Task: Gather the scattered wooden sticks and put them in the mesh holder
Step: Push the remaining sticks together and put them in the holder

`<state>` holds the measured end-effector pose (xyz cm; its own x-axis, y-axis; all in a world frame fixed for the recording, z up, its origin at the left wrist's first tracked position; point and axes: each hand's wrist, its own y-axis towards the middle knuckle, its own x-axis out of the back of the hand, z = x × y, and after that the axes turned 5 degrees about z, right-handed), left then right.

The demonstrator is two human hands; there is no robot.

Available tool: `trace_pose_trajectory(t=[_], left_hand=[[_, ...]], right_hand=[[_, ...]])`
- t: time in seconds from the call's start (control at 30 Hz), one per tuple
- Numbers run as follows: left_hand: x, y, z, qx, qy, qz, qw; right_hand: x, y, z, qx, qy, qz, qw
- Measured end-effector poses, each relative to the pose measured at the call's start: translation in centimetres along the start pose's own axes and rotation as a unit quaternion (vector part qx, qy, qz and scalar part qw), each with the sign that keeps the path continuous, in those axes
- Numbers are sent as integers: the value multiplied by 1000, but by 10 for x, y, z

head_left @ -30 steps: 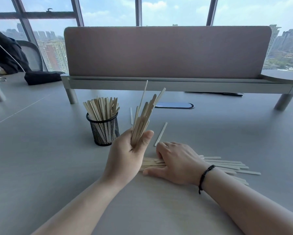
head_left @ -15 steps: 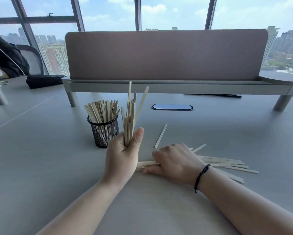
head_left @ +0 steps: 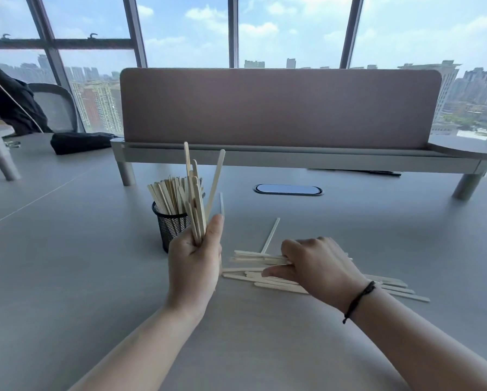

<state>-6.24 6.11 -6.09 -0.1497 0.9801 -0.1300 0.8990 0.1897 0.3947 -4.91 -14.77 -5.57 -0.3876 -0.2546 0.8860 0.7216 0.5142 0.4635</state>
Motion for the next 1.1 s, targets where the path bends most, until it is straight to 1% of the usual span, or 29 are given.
trace_pose_trajectory(t=[0.13,0.27,0.33,0.5,0.6,0.7,0.77,0.83,0.9,0.93,0.97,1.0,1.03,1.07,1.1], left_hand=[[1,-1,1,7,13,17,1000],[-1,-4,4,16,31,46,998],[-1,-5,6,16,46,59,997],[-1,-6,8,28,56,86,994],[-2,-7,9,36,56,90,994],[-2,-7,8,46,50,84,994],[-3,-7,6,46,50,76,995],[-2,-7,4,46,42,68,996],[-2,-8,3,49,26,71,996],[-2,-8,2,52,15,75,996],[-3,-8,1,54,7,78,995],[-3,-9,1,56,3,79,995],[-4,-10,1,57,2,81,995],[-5,-10,1,57,2,84,995],[-5,-10,3,55,5,92,994]], right_hand=[[6,0,-4,-40,24,28,999],[12,3,-4,-110,78,114,984],[18,4,-2,-124,108,122,979],[24,8,6,-130,148,130,972],[23,7,5,-113,146,162,969],[24,6,4,-90,117,186,971],[24,7,5,-80,91,181,976],[23,7,5,-76,70,157,982],[24,7,4,-82,75,131,985],[27,7,5,-91,102,121,983],[30,8,5,-105,151,109,977],[33,10,9,-126,222,93,962],[37,14,13,-153,305,72,937],[42,20,20,-172,397,38,901],[46,26,27,-182,490,-2,852]])
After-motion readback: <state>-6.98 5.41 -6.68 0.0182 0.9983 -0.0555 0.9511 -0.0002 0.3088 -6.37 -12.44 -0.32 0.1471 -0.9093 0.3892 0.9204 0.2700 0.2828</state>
